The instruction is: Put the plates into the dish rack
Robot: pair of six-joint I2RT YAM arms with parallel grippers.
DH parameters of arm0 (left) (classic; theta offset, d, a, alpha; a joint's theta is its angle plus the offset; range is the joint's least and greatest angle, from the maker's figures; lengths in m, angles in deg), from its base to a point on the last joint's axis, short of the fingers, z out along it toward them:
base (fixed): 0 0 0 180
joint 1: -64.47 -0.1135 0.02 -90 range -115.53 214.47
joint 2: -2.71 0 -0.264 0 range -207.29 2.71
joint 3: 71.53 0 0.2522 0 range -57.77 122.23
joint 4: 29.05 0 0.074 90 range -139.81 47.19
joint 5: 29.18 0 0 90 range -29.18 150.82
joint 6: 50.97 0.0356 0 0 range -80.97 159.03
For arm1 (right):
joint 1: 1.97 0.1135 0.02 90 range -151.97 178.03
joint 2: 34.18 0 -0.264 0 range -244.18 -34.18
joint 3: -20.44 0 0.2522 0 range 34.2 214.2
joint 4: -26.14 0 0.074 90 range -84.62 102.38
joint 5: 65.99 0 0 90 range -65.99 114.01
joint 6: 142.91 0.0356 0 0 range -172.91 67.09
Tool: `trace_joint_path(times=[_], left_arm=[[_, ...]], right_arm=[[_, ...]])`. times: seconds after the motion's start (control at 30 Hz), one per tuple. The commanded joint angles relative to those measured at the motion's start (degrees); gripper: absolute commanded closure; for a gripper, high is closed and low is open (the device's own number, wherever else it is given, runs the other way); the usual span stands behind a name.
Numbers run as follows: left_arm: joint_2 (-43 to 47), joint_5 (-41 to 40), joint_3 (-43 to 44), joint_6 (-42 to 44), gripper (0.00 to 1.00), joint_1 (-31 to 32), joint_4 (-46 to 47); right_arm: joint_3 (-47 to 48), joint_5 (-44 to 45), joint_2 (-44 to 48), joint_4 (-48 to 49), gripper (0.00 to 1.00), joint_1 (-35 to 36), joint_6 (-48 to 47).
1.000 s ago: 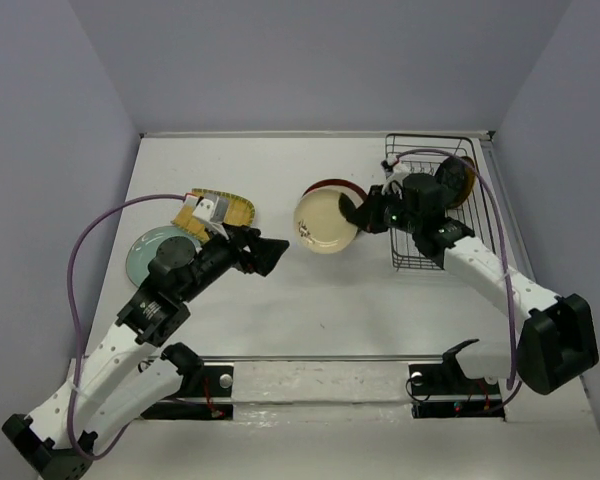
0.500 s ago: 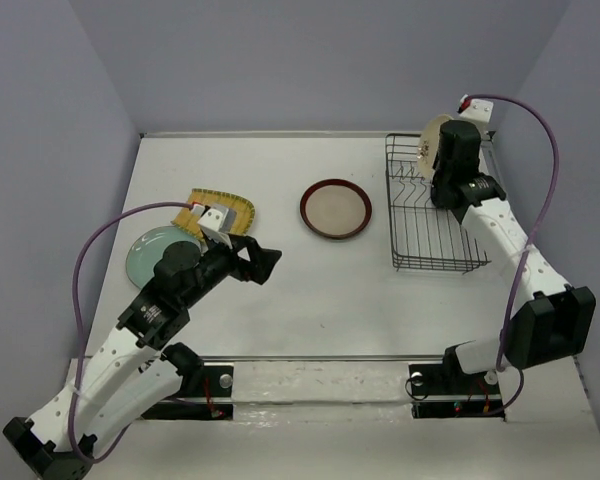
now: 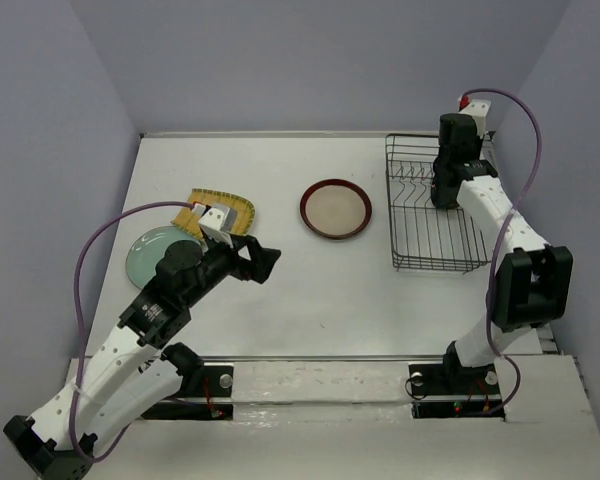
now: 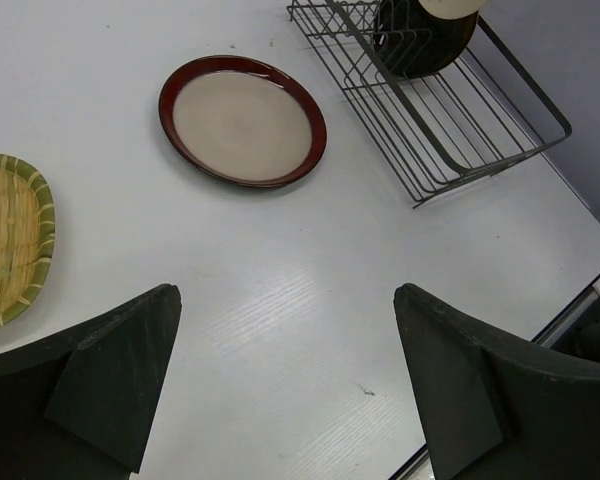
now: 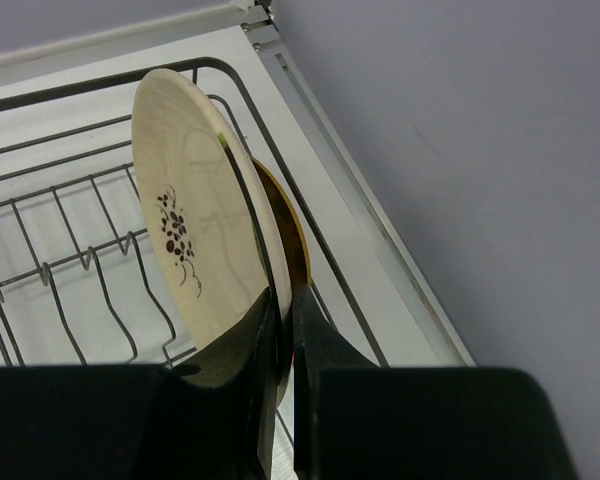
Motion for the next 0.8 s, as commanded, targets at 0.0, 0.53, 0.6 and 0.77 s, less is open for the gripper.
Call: trace_joint_path(times=[0.0,0.53,0.6,0.77], left_arm=[[-0.7,-0.4,0.2,1.1,0.01,-0.4,1.4],[-3.9,0.0,0.3,0.9,0.01,-1.0,1.6],[-4.5,-0.2,0.4,0.8,0.01,-1.0,1.5],[-7.6,-0.3,0.9,0.5,0.01,-1.5,1.0]], right_arm=[[3.8,0.0,-1.7,1.4,0.93,-0.5,-0.7],[4.8,-2.6,-9.8,1.3,0.93,-1.0,-2.6],[4.7,-3.6,-10.4,0.9,0.91,-1.0,-2.0],[5.8,-5.8,-10.5,-1.9,0.60,-1.0,1.9]])
